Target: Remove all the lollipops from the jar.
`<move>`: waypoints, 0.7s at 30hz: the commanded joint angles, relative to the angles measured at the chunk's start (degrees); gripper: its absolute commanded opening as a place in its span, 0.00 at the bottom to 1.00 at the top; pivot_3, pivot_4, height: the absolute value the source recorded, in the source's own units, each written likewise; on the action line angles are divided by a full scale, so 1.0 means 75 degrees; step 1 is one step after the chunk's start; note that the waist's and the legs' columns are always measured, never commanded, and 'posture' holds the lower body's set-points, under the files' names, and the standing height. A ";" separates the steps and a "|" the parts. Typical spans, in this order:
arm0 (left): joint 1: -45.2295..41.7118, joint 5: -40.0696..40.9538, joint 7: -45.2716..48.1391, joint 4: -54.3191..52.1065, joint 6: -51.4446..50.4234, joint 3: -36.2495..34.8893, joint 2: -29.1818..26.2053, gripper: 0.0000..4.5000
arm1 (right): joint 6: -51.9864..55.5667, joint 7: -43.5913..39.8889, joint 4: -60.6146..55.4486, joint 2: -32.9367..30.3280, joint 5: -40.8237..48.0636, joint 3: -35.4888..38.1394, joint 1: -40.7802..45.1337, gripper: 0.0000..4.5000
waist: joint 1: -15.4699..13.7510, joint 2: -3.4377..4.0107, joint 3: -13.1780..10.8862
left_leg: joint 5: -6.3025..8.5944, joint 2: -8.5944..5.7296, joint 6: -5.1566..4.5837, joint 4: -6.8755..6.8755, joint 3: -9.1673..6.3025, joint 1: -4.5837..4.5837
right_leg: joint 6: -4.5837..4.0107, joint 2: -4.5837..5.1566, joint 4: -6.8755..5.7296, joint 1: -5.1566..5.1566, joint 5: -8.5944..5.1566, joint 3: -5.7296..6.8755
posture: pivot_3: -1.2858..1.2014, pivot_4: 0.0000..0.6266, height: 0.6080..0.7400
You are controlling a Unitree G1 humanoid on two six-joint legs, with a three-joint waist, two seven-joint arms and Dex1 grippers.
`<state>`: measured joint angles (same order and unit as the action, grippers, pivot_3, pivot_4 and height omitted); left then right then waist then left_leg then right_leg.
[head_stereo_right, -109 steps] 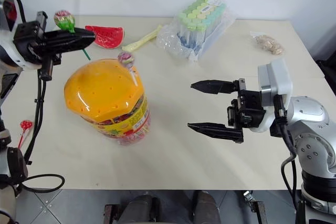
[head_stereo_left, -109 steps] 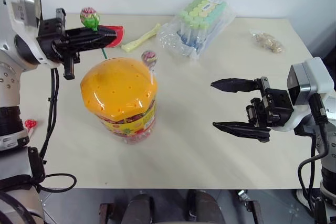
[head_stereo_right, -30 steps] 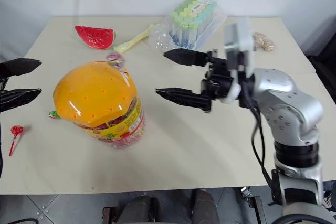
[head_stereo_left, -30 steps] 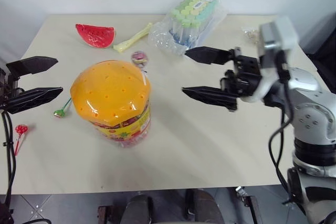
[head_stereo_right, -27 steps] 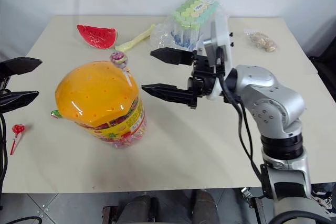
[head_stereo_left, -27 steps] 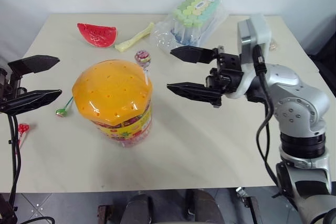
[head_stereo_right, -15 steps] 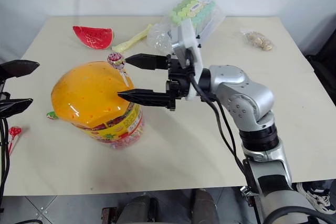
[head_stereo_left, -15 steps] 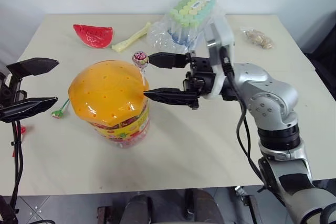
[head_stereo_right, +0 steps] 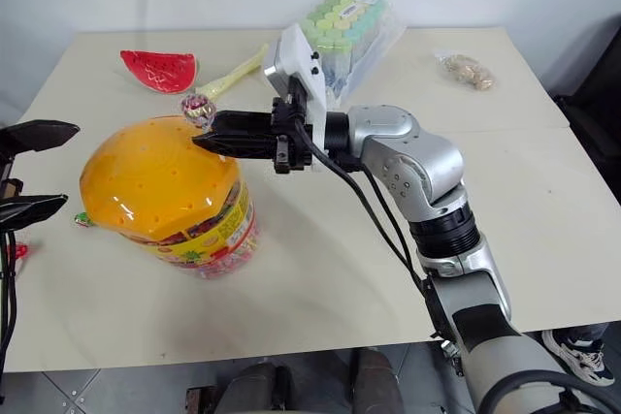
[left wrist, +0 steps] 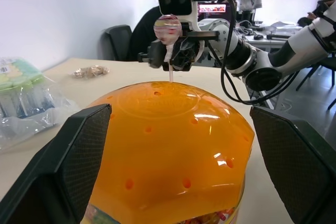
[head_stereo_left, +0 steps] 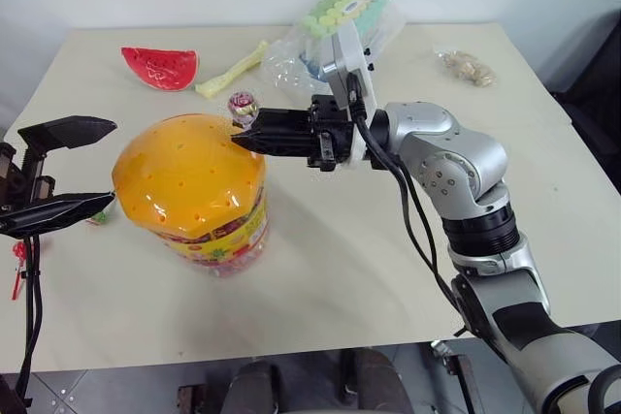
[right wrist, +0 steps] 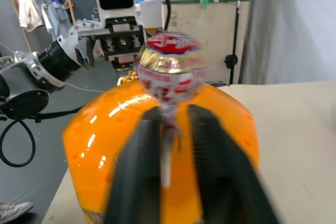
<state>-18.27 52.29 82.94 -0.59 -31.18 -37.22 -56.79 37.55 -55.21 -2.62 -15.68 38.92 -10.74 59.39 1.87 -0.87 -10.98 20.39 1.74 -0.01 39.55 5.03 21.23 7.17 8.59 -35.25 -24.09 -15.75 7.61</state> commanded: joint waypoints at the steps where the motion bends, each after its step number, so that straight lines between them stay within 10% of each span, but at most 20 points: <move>1: 0.0033 0.0250 -0.0123 -0.0308 0.0008 -0.0223 -0.0009 1.00 | -0.0197 0.0037 -0.0066 0.0132 0.0122 0.0508 0.0465 0.00 | 0.0000 0.0000 0.0000 | 0.0000 0.0000 0.0000 0.0000 0.0004 0.0000 | 0.0000 0.0000 -0.0005 -0.0005 0.0000 -0.0004 | 0.52 0.24 1.00; 9: 0.0109 0.0293 -0.0142 -0.0283 0.0008 -0.0251 -0.0087 1.00 | 0.0089 0.0741 0.0755 0.0183 0.0656 0.1884 0.1452 0.00 | 0.0016 0.0000 0.0000 | 0.0000 0.0000 0.0001 -0.0001 0.0038 0.0008 | -0.0004 0.0000 -0.0030 -0.0044 0.0000 -0.0035 | 0.52 0.24 1.00; 21: 0.1828 0.0189 -0.0277 -0.0411 -0.0401 -0.2035 -0.0394 1.00 | 0.2309 0.0715 -0.0244 -0.3878 0.0263 0.2336 -0.0742 0.00 | 0.0023 -0.0003 0.0001 | 0.0023 0.0007 -0.0008 -0.0018 0.0071 0.0014 | -0.0005 -0.0004 -0.0012 -0.0068 -0.0001 -0.0055 | 0.52 0.24 1.00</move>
<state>-5.54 53.08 80.77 -2.50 -33.79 -48.76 -58.82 53.81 -49.80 -1.24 -42.97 41.26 5.12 54.28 2.04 -0.89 -10.97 20.55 1.80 -0.07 39.39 5.60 21.30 7.13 8.55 -35.35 -24.60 -15.76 7.17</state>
